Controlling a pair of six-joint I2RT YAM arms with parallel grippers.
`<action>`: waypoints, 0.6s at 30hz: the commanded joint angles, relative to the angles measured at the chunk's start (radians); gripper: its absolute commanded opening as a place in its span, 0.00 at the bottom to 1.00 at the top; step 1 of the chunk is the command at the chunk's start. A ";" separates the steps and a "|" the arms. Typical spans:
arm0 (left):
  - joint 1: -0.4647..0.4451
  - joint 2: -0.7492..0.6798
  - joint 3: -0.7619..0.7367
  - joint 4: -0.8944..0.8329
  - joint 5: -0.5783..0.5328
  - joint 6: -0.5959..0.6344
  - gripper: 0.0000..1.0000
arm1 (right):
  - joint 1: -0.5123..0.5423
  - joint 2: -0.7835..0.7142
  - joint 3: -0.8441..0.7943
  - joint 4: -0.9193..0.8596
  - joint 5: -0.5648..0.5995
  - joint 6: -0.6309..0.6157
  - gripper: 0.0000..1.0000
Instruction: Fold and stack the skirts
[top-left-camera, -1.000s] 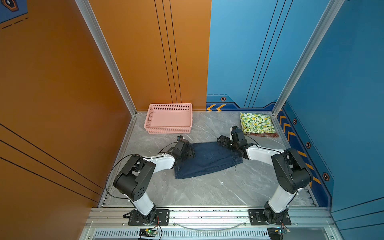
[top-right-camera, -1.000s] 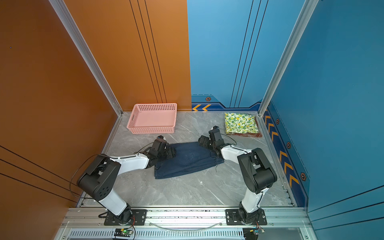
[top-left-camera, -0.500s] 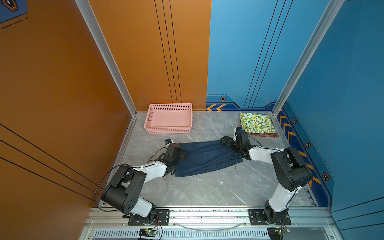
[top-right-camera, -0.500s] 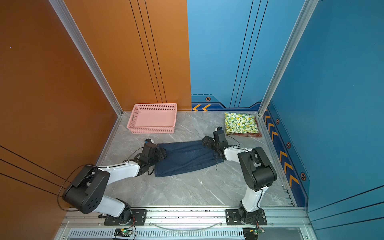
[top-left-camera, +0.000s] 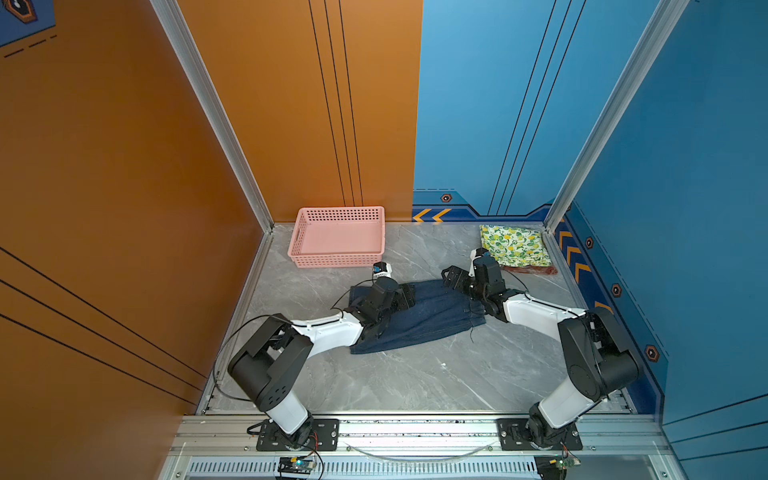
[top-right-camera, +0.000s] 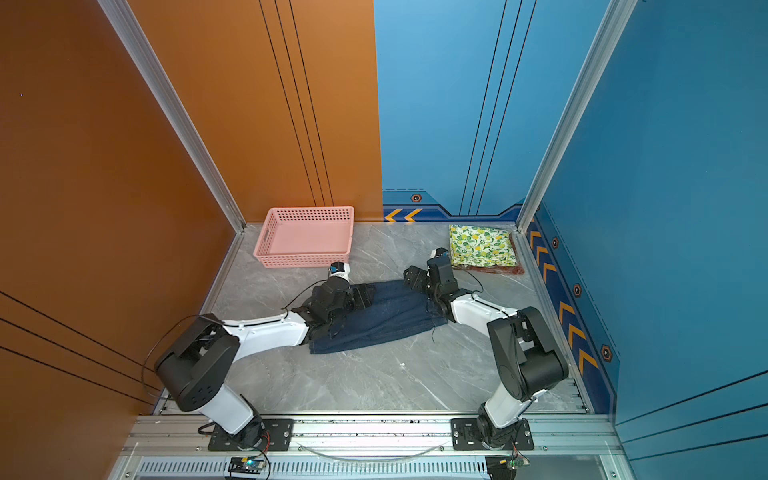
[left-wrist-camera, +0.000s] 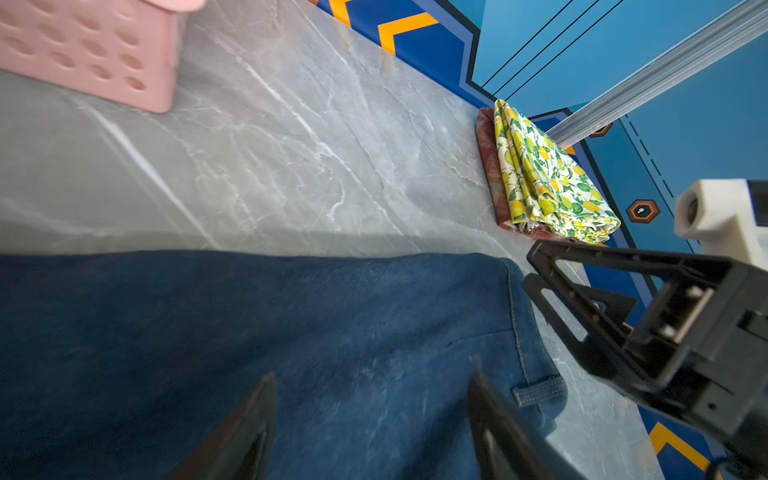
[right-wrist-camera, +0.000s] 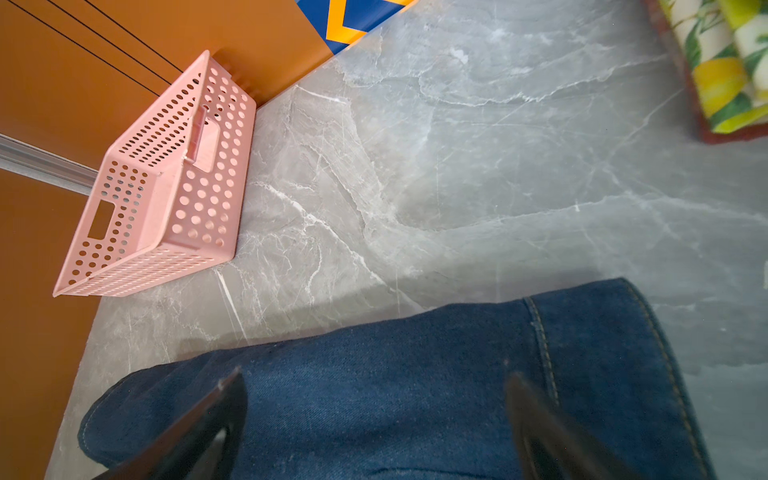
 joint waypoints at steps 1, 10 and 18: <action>-0.021 0.122 0.071 0.141 0.000 -0.054 0.73 | 0.003 0.019 -0.023 0.028 0.022 0.058 0.96; -0.049 0.388 0.251 0.313 -0.063 -0.079 0.73 | -0.006 0.080 -0.060 0.104 0.028 0.130 0.94; 0.003 0.435 0.143 0.448 -0.138 -0.116 0.73 | -0.029 0.103 -0.084 0.066 0.030 0.130 0.94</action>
